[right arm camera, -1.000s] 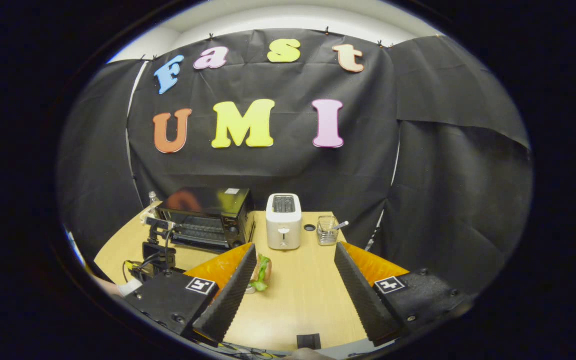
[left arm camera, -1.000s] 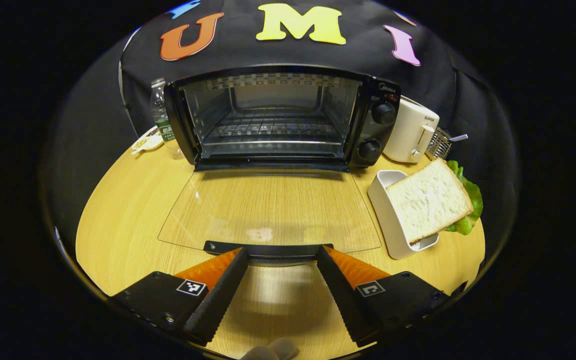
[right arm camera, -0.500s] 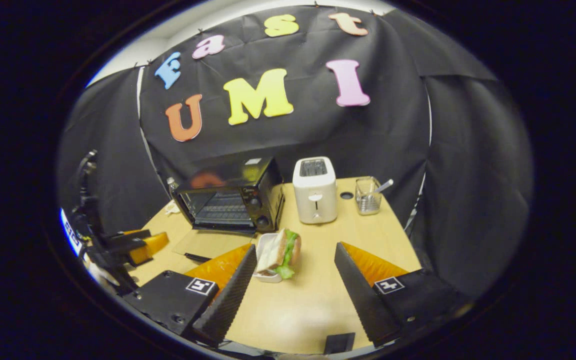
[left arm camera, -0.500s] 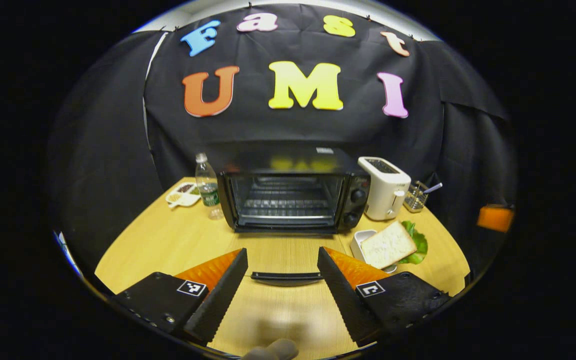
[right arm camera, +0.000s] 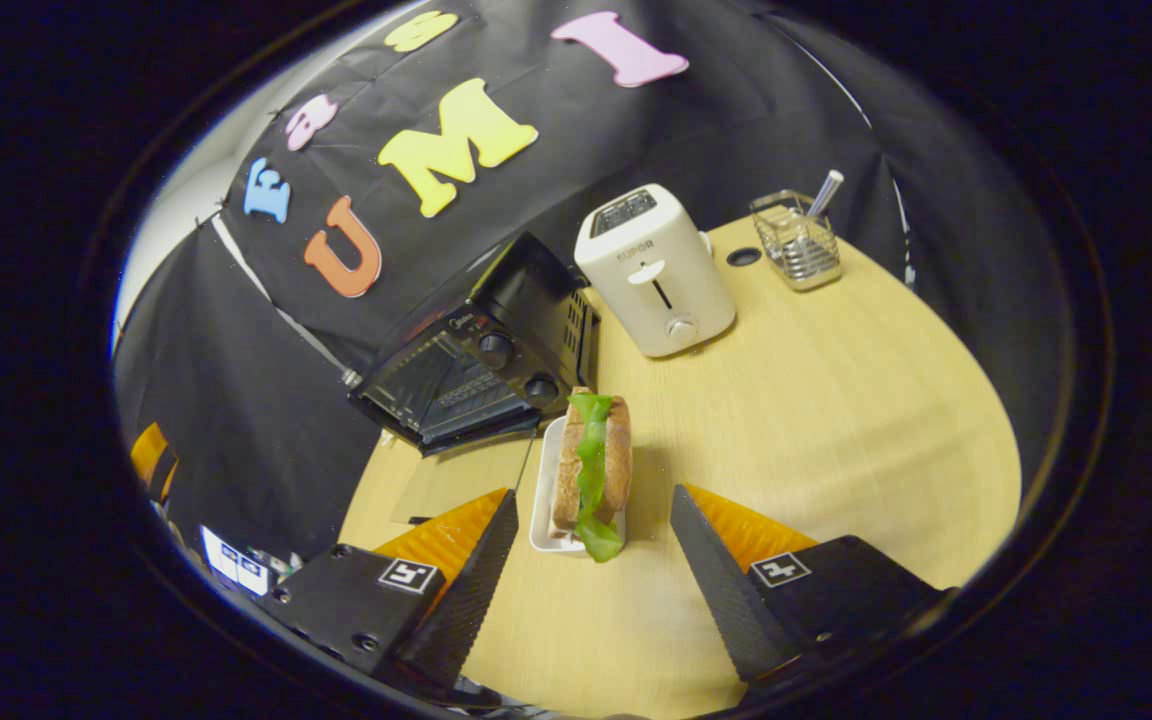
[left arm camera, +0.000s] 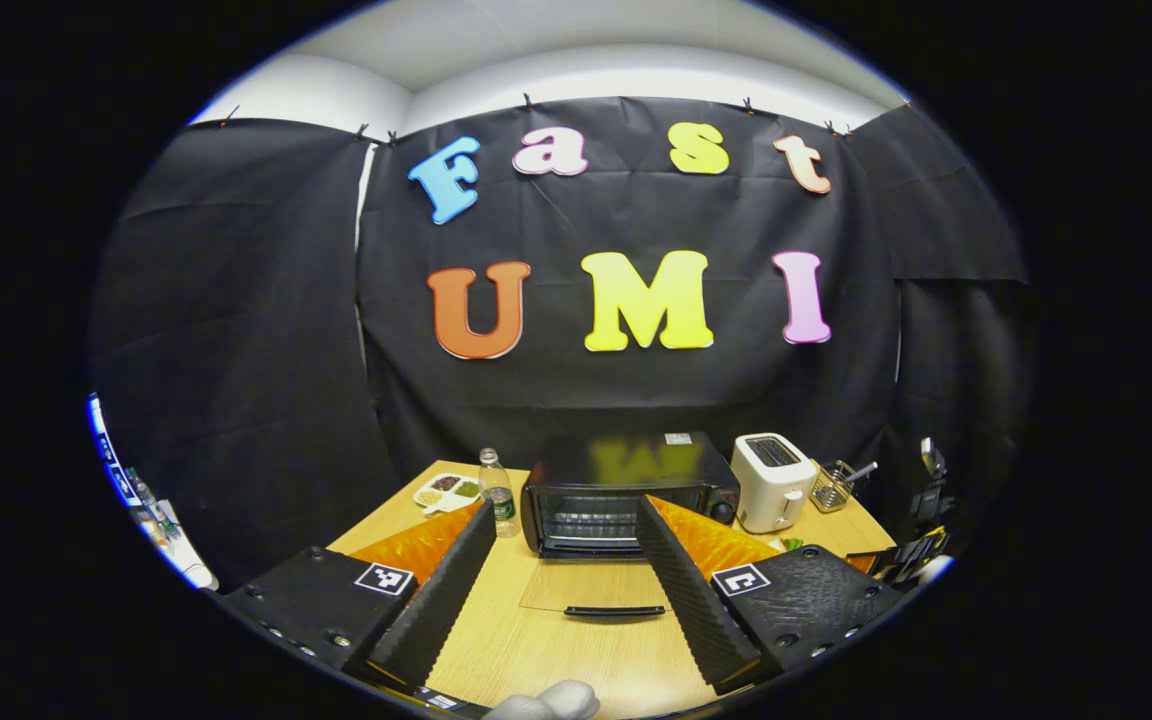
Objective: Open the electric oven with the left hand, put the food in, and close the electric oven.
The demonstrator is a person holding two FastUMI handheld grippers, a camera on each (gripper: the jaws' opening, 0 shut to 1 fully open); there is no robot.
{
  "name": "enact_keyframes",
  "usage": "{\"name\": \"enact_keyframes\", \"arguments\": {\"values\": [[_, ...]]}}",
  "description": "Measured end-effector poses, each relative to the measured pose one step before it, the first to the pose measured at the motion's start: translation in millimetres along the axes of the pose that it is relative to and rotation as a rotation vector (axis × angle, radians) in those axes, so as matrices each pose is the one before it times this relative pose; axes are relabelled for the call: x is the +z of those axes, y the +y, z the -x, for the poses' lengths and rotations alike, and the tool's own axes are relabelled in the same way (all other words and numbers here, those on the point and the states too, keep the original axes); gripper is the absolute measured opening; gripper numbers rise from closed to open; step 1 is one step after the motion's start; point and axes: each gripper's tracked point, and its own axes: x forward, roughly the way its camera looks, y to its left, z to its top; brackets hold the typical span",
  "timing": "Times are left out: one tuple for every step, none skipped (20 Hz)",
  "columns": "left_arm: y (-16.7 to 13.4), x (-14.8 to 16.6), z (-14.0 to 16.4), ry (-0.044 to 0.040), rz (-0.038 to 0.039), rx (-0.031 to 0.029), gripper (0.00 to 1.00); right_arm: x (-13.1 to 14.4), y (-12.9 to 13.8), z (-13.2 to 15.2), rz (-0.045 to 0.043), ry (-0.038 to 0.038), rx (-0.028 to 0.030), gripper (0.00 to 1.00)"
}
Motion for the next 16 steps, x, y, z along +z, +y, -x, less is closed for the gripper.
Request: {"name": "enact_keyframes", "arguments": {"values": [[3.89,7.59,5.26,-0.01108,0.00156,0.03139,0.93,3.61,-0.37,-7.84,-0.02064,0.01839,0.02165,0.98],[3.24,4.32,4.26,-0.00482,-0.00160,0.03396,0.93,4.86,-1.25,-8.92,-0.01207,0.01307,0.01138,0.84],[2.06,1.65,4.58,-0.00017,0.00169,0.02848,0.93,4.48,-0.21,-6.33,0.00310,0.01679,0.00969,0.94],[2.25,1.05,3.73,0.00427,0.00736,0.02424,0.93,3.99,0.05,-5.46,0.00944,0.01341,0.00707,0.77],[0.15,1.10,2.69,0.00311,0.01109,0.02300,0.93,1.46,2.50,-1.94,0.00756,0.01045,0.01191,0.70],[0.77,0.30,1.34,0.00221,0.01683,0.01694,0.93,1.20,1.37,-2.13,0.00768,0.01275,0.00422,0.80],[-0.35,-3.17,0.72,0.01019,0.01592,0.01204,0.93,1.32,0.16,-3.35,0.00814,0.01038,0.00309,0.56],[1.83,-0.68,0.47,0.00361,0.00675,0.01422,0.93,-0.19,-0.92,-2.42,0.00730,0.01396,0.00396,0.52],[2.42,0.49,-0.38,-0.00229,0.00592,0.01024,0.93,-0.97,1.29,-2.46,-0.00894,0.00666,0.00754,0.55],[1.15,1.19,-0.49,-0.00308,0.00337,0.00659,0.93,0.64,1.14,-1.58,-0.01442,0.00235,0.00827,0.42],[1.11,0.62,-2.94,-0.00295,0.00381,0.00270,0.93,3.11,0.58,-0.97,-0.01442,-0.00278,0.00525,0.43],[0.08,0.08,-1.49,-0.00328,0.00016,-0.00507,0.93,0.18,0.45,-0.66,-0.00164,0.00105,0.00280,0.48],[1.36,-2.47,-3.11,0.00119,-0.00549,-0.00239,0.93,-0.13,1.95,0.29,0.00415,0.00135,0.00689,0.34],[0.43,-1.54,-2.93,-0.00113,-0.00835,-0.00854,0.93,-0.60,-0.13,-0.09,0.00097,-0.00079,-0.00280,0.32],[1.14,-0.74,-2.18,-0.00201,-0.00569,-0.00851,0.93,0.17,0.59,2.94,-0.00344,-0.00627,-0.00587,0.39],[-1.15,-0.38,-2.01,-0.00313,-0.00196,-0.01921,0.93,3.30,3.28,3.86,0.00388,-0.01673,-0.00692,0.29]]}}
